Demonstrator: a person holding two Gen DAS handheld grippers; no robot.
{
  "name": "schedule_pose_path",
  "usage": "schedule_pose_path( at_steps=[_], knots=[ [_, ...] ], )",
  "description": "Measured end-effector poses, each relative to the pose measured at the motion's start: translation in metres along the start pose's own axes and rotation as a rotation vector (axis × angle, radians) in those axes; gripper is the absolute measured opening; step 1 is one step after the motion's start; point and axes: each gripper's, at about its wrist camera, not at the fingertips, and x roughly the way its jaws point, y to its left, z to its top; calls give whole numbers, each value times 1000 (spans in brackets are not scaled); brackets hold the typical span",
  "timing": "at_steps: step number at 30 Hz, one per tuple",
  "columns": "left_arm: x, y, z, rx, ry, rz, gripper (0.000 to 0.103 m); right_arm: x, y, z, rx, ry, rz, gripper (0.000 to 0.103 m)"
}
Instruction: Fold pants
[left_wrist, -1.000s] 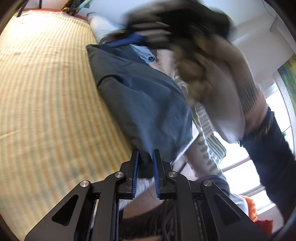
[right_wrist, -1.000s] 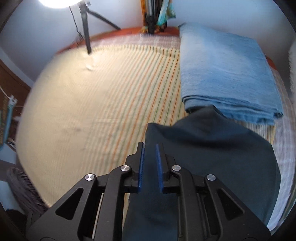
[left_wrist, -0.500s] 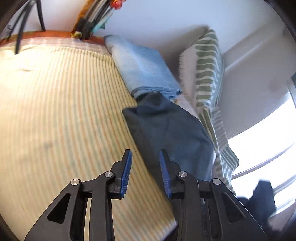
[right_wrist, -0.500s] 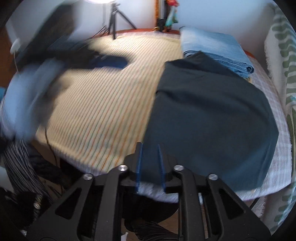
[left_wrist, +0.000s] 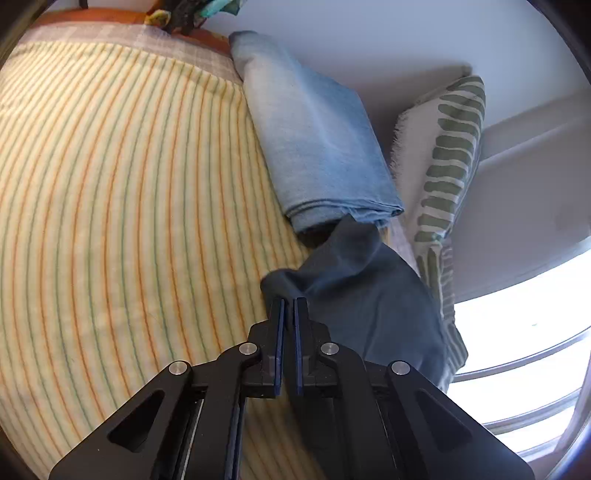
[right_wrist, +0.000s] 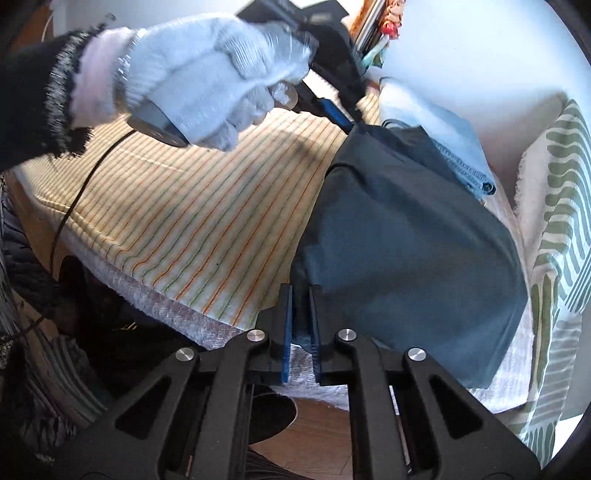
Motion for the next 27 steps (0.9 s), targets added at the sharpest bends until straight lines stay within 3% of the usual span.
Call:
schedule_pose_path(
  at_steps=[4, 9, 11, 12, 13, 18, 21, 22, 27],
  knots=[
    [-2, -10, 2, 71, -49, 37, 1, -8, 0, 0, -35, -11, -4, 7],
    [-3, -8, 9, 50, -33, -9, 1, -6, -3, 3, -25, -9, 10, 7],
    [-10, -2, 8, 15, -28, 3, 9, -8, -4, 4, -11, -13, 18, 7],
    [-11, 0, 9, -7, -23, 0, 25, -7, -4, 6, -10, -11, 20, 7],
    [-13, 3, 10, -32, -19, -10, 35, -7, -5, 6, -11, -10, 20, 7],
    [0, 11, 11, -102, 14, -42, 40, -5, -4, 6, -13, -8, 27, 7],
    [14, 17, 8, -142, 8, -94, 35, -6, -7, 6, -3, -9, 32, 7],
    [18, 17, 6, -139, -1, -84, 6, -6, -7, 6, -3, -12, 31, 7],
    [17, 2, 6, -45, -56, -33, 3, -13, -4, 3, -25, -27, 7, 7]
  ],
)
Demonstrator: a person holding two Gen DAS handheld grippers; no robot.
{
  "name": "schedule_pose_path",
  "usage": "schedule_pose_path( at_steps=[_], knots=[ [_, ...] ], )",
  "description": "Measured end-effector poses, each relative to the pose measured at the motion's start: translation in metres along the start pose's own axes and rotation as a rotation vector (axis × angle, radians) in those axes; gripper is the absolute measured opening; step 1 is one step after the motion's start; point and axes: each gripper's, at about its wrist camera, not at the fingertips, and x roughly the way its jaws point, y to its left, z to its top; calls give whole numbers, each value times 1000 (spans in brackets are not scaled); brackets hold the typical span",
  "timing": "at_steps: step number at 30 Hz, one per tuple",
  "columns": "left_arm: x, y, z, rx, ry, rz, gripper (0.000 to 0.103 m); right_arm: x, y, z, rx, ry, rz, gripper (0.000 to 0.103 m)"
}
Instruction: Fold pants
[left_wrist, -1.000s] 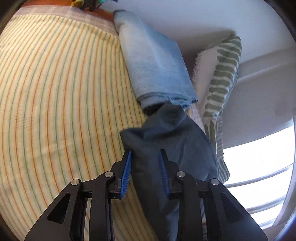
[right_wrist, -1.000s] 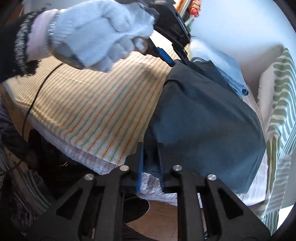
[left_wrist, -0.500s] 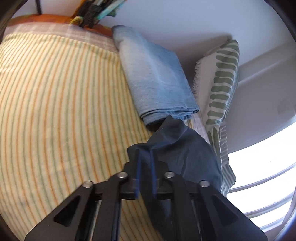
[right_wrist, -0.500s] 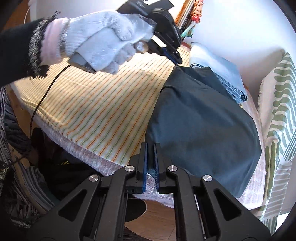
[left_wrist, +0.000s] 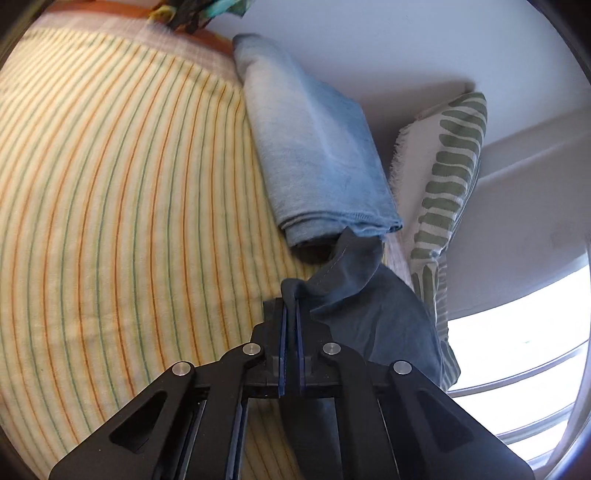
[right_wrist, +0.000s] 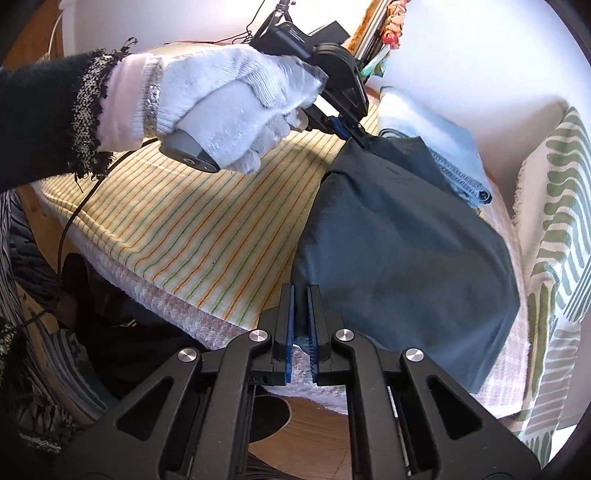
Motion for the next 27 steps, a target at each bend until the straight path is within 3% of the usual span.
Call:
schedule_pose_path(
  at_steps=[6, 9, 11, 13, 15, 17, 18, 19, 21, 23, 27],
  knots=[
    [-2, 0, 18, 39, -63, 59, 0, 9, 2, -9, 14, 31, 38, 6],
    [-8, 8, 21, -1, -61, 34, 0, 9, 6, -11, 8, 32, 33, 6],
    [-18, 4, 18, 30, -64, 37, 0, 5, -1, -10, 39, 28, 48, 7],
    [-26, -3, 14, 75, -50, 67, 11, 2, -10, -8, 61, 39, 99, 9],
    [-36, -6, 8, 70, -38, 44, 17, -5, -17, -8, 85, 27, 147, 9],
    [-46, -10, -1, 74, -28, 25, 34, -15, -30, -6, 139, 14, 194, 9],
    [-52, -14, -8, 80, -28, 27, 52, -19, -39, -6, 169, 2, 202, 13],
    [-56, -15, -14, 82, -32, 25, 58, -24, -50, -5, 200, -12, 203, 17],
    [-59, -20, -28, 82, -10, 2, 58, -34, -81, -3, 281, -39, 196, 53],
    [-57, -22, -39, 71, 18, -3, 58, -42, -113, -5, 362, -78, 186, 67],
    [-47, -25, -56, 57, 63, -18, 58, -40, -194, -17, 537, -105, 186, 80]
  ],
)
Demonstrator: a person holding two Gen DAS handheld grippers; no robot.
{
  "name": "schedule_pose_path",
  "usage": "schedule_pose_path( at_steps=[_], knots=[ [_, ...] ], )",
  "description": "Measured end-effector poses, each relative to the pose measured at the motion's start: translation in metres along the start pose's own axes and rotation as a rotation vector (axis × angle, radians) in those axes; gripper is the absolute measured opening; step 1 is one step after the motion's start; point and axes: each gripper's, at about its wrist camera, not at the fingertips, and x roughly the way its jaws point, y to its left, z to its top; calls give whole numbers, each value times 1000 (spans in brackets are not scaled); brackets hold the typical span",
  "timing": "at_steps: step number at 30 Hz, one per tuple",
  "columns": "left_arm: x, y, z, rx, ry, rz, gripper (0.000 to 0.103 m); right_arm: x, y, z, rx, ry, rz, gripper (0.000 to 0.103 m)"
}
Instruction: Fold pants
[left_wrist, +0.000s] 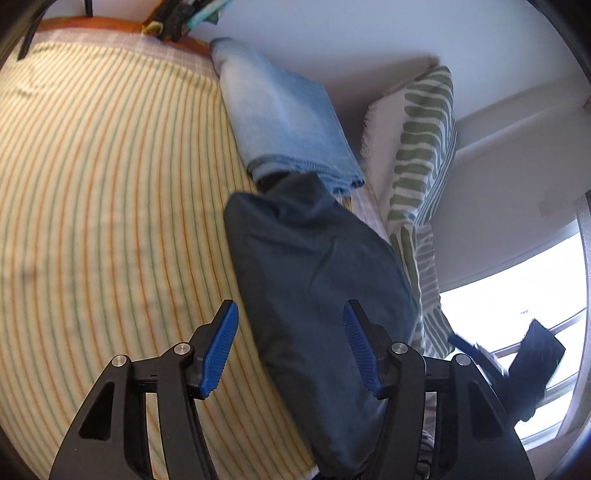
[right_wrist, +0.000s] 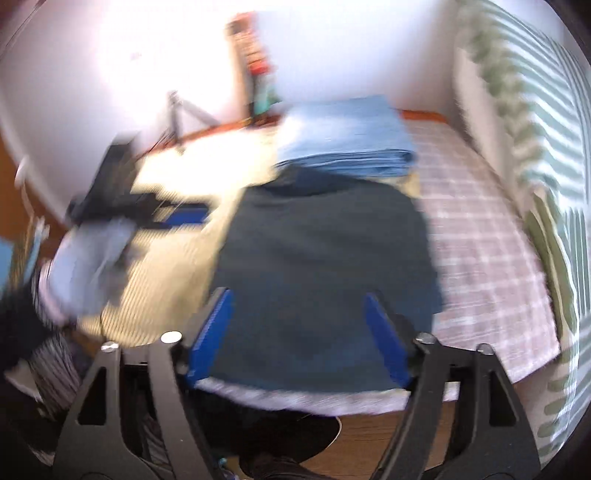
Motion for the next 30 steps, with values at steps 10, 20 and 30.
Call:
schedule_pose_path(
  at_steps=[10, 20, 30],
  knots=[
    [28, -4, -15, -28, 64, 22, 58, 71, -130, 25, 323, 138, 239, 80],
    [45, -14, -11, 3, 76, 42, 58, 121, -132, 20, 266, 213, 302, 71],
    [54, -20, -11, 30, 87, 45, 58, 134, -148, 19, 325, 209, 399, 61]
  ],
)
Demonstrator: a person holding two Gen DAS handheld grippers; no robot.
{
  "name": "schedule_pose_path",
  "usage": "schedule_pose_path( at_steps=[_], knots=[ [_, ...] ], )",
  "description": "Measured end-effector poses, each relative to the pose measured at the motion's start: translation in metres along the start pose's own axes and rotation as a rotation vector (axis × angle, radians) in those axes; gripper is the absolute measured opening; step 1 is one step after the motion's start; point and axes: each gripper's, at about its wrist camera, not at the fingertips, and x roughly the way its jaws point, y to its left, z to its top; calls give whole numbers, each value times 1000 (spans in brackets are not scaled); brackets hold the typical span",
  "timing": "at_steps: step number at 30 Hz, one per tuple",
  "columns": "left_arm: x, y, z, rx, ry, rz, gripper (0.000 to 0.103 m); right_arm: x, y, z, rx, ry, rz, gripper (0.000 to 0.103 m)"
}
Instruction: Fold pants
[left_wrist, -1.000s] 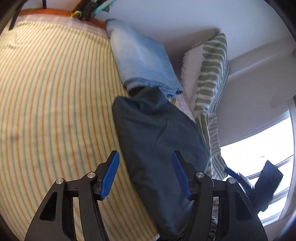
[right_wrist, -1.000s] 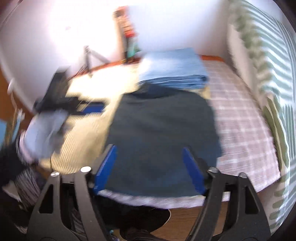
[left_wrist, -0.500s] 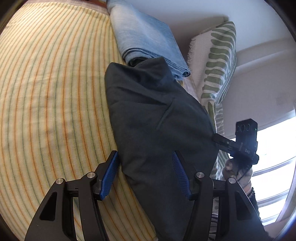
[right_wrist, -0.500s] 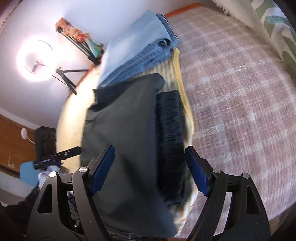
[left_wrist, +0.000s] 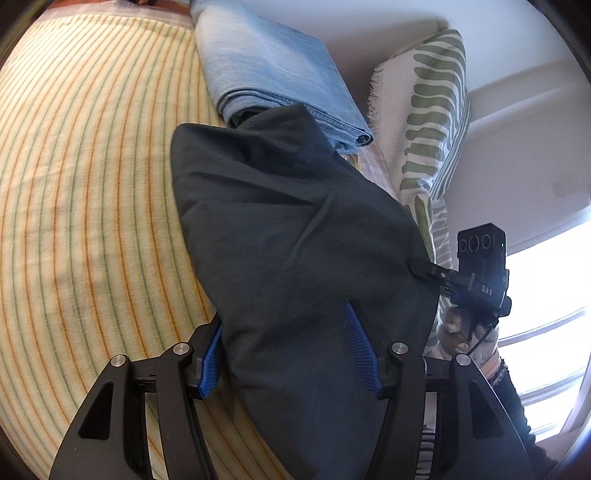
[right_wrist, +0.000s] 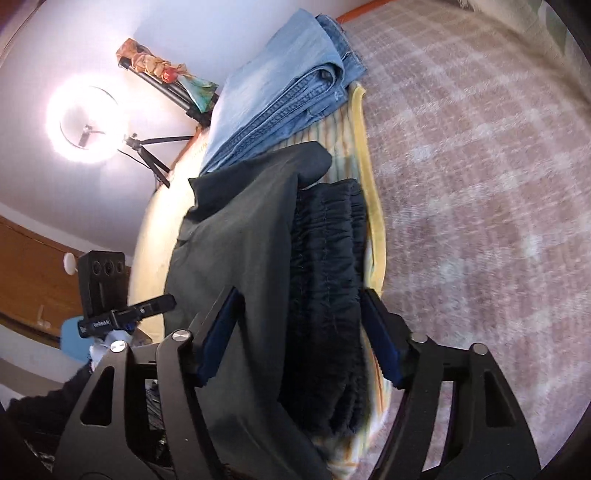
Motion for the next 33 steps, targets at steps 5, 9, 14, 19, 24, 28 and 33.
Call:
schedule_pose_path(
  at_steps=[5, 9, 14, 19, 24, 28, 33],
  knots=[
    [0, -2, 2, 1, -9, 12, 38, -14, 24, -1, -94, -42, -24, 31],
    [3, -2, 2, -10, -22, 13, 38, -13, 17, 1, -97, -16, -13, 39],
    [7, 0, 4, -36, -25, 12, 42, 0, -17, 4, 42, 0, 76, 53],
    [7, -9, 6, 5, -44, 33, 18, -6, 16, -1, -97, -47, -21, 29],
    [-3, -33, 4, 107, -76, 18, 11, -18, 67, -10, -265, -85, -183, 20],
    [-11, -47, 5, 153, -101, 1, 11, -20, 90, -13, -343, -87, -263, 19],
    [-6, -42, 6, 155, -99, 23, 11, -11, 90, -15, -400, -48, -386, 23]
  ],
)
